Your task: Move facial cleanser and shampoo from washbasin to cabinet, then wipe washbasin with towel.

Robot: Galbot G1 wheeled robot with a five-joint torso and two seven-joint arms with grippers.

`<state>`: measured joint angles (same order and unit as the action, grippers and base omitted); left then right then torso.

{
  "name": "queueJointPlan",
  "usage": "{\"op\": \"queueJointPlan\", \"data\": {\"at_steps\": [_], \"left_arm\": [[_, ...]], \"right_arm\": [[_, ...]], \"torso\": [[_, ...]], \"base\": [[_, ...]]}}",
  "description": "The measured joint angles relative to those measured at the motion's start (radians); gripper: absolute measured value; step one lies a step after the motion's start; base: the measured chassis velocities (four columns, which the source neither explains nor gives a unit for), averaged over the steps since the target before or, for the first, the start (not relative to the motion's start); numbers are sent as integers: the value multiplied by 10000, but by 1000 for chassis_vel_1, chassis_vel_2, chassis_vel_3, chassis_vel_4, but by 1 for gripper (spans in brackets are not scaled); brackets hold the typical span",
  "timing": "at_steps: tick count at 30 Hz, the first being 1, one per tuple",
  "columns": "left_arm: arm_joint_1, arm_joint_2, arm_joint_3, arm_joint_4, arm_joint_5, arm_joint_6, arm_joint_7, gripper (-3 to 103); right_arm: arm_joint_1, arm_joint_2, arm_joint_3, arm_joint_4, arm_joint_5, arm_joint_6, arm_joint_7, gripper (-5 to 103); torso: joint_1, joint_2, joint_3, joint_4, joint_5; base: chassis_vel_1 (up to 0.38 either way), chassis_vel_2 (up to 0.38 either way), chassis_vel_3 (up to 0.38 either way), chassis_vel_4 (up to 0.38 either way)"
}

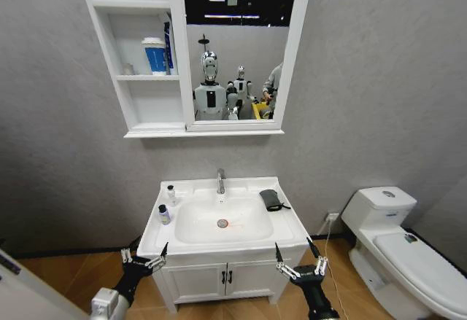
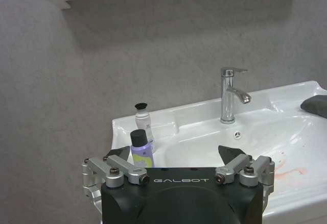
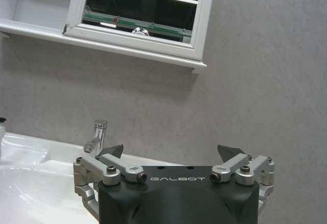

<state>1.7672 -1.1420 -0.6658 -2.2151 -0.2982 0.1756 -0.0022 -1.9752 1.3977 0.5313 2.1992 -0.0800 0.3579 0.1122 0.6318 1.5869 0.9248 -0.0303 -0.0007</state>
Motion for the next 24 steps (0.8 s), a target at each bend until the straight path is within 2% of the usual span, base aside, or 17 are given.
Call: {"op": "queueJointPlan", "data": {"at_steps": [2,3,5,10,12,14,18,22,24], "left_arm": [[-936,430,383,658,-555,197,-204,97],[-936,430,383,658,-555,197,-204,97],[-1974,652,949,1571,-837,243,-322,97],[-3082,485,1538,2677,-817,207,-413,97],[-4105,331,2030,3660,-1050,214,-568,97],[-4474,279,2155,4055,-1046,182,-599,97],[-5263,23,2344,5058,-666,15,-623,97],[-5586,-283,2393,5552,-358,-146,-708,97],[-5818,-646,2375,5973,160,-433,-893,97]], "right_arm": [[-35,50,12,-224,80,8,35,100],[-35,50,12,-224,80,8,35,100],[-29,55,-44,-495,166,124,42,100],[30,52,-121,-806,92,215,164,100],[14,76,-93,-901,59,215,286,100],[25,79,-53,-946,69,216,358,100],[49,17,63,-1003,221,214,507,100],[27,-99,140,-981,423,181,528,100],[84,-175,192,-1027,589,156,527,100]], "torso": [[9,-4,3,-2,-2],[9,-4,3,-2,-2],[17,-6,6,-2,-1],[18,-8,6,-2,-2],[15,-7,5,-2,-1],[15,-6,5,-2,0],[15,-7,5,-2,2],[15,-7,5,-2,1],[14,-6,5,-2,0]], "base": [[0,0,0,0],[0,0,0,0],[0,0,0,0],[0,0,0,0],[0,0,0,0],[0,0,0,0],[0,0,0,0],[0,0,0,0],[0,0,0,0]]}}
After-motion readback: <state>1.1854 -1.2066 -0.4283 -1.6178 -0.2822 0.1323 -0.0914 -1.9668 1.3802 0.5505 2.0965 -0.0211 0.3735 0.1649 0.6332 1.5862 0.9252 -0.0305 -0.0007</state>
